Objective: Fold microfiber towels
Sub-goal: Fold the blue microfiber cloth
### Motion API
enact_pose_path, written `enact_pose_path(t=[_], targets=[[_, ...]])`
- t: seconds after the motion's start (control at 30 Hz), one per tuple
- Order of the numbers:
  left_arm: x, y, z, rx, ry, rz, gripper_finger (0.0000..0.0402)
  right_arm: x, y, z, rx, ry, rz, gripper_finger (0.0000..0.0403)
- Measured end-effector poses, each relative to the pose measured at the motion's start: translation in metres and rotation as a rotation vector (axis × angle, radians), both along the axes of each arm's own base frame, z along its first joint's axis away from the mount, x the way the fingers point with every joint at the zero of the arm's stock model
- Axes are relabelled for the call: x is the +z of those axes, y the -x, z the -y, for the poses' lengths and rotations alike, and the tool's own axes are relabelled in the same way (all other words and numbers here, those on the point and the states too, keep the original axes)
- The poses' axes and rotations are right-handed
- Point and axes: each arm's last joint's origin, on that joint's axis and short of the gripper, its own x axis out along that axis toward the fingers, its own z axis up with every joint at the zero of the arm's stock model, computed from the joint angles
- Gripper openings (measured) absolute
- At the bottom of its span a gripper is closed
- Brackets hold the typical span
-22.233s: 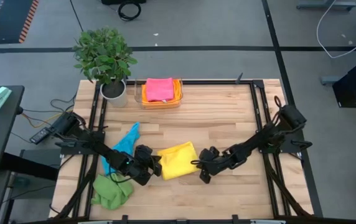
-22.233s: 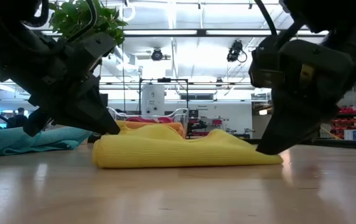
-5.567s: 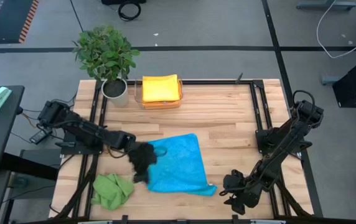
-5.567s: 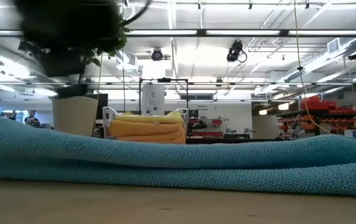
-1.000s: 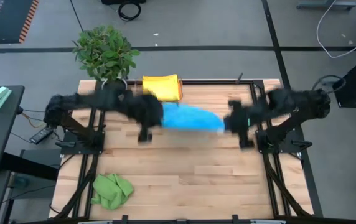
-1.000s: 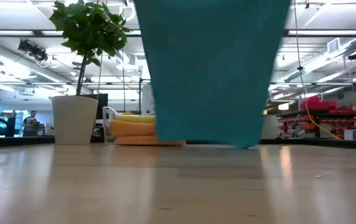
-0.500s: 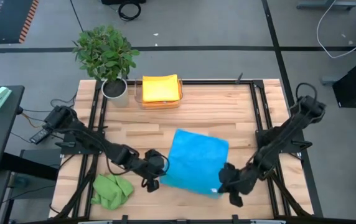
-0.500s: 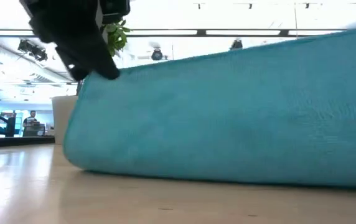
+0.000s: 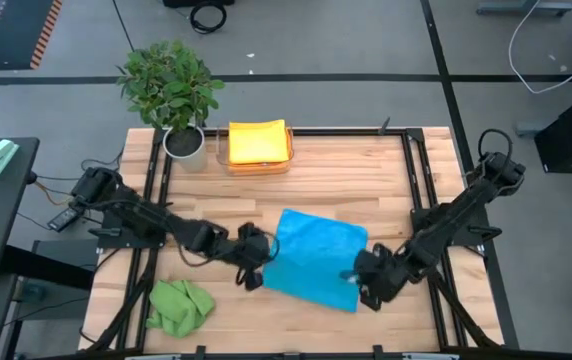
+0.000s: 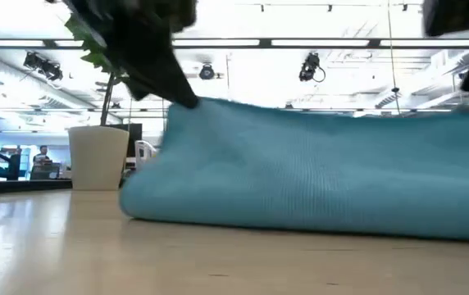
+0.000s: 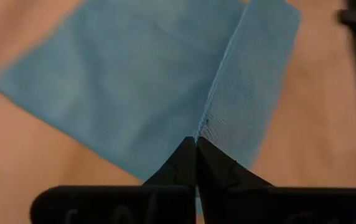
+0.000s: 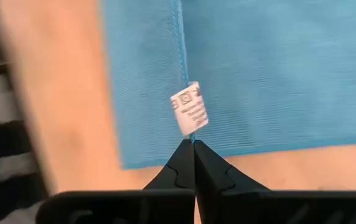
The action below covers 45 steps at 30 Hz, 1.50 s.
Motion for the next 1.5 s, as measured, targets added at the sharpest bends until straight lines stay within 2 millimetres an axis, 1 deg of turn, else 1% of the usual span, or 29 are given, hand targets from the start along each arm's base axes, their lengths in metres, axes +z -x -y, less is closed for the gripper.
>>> enact_pose_path(t=[0.1,0.3,0.43,0.53,0.63,0.73,0.83,1.03,1.2,1.3,1.4,1.5], targets=[[-0.002,-0.008,-0.022,0.016,-0.068,-0.008,0.0005,-0.001,0.0,0.019,-0.046,0.079,-0.077,0.0001],[-0.016,-0.023,-0.068,0.06,-0.17,-0.062,0.0014,-0.004,-0.006,0.055,-0.138,0.218,-0.177,0.0001],[-0.026,-0.029,-0.094,0.06,-0.189,-0.103,0.0006,-0.009,-0.011,0.077,-0.171,0.258,-0.219,0.0001],[-0.033,-0.032,-0.108,0.041,-0.184,-0.121,0.0011,-0.015,-0.012,0.088,-0.172,0.256,-0.256,0.0001],[-0.039,-0.035,-0.115,0.033,-0.163,-0.13,0.0019,-0.016,-0.013,0.093,-0.163,0.263,-0.266,0.0001],[-0.043,-0.036,-0.118,0.032,-0.161,-0.14,0.0011,-0.016,-0.014,0.099,-0.18,0.262,-0.275,0.0001],[-0.042,-0.038,-0.12,0.02,-0.177,-0.123,0.0007,-0.016,-0.014,0.106,-0.207,0.266,-0.296,0.0001],[-0.038,-0.041,-0.13,0.014,-0.217,-0.079,0.0022,-0.017,-0.015,0.115,-0.212,0.244,-0.333,0.0001],[-0.037,-0.042,-0.139,0.036,-0.223,-0.063,0.0008,-0.017,-0.016,0.119,-0.215,0.237,-0.339,0.0001],[-0.037,-0.042,-0.141,0.042,-0.224,-0.058,0.0007,-0.017,-0.016,0.121,-0.236,0.219,-0.346,0.0001],[-0.039,-0.044,-0.143,0.038,-0.233,-0.057,0.0026,-0.017,-0.016,0.121,-0.247,0.201,-0.356,0.0001],[-0.043,-0.048,-0.144,0.001,-0.278,-0.04,0.0064,-0.017,-0.016,0.121,-0.244,0.193,-0.36,0.0001]])
